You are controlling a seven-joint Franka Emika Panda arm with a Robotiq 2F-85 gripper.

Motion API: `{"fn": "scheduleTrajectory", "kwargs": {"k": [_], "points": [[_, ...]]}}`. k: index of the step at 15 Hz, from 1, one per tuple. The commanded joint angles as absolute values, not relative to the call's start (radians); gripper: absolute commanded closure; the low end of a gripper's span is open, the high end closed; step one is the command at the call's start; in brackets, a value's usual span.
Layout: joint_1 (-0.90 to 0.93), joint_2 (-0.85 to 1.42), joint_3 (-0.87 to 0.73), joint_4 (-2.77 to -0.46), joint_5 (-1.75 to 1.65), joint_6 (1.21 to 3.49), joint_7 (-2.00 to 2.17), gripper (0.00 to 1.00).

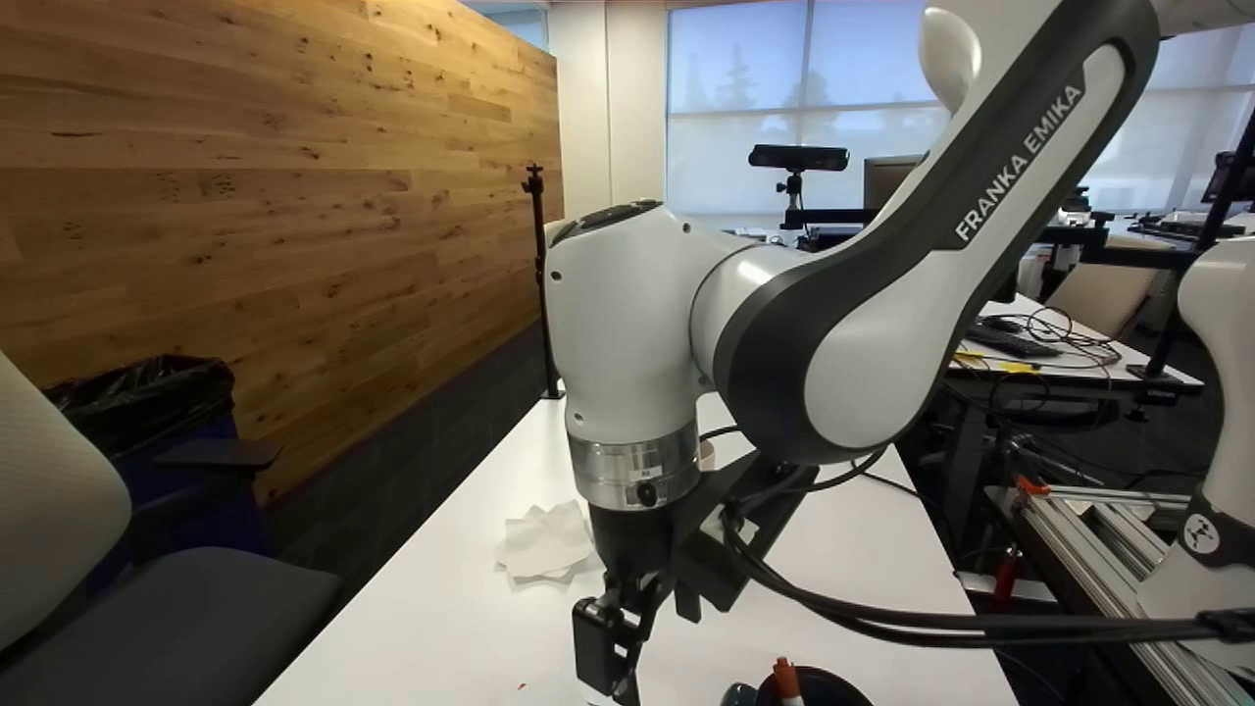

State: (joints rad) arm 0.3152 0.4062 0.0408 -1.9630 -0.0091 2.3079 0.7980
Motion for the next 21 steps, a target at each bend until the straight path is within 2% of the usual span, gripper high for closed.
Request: {"fn": "scheduleTrajectory", "kwargs": {"k": [1, 21], "points": [[0.314, 0.393, 0.042, -1.982, -0.029, 2.332, 0.824, 0.00], [0.315, 0.419, 0.041, -1.961, -0.033, 2.365, 0.810, 0.00]]}}
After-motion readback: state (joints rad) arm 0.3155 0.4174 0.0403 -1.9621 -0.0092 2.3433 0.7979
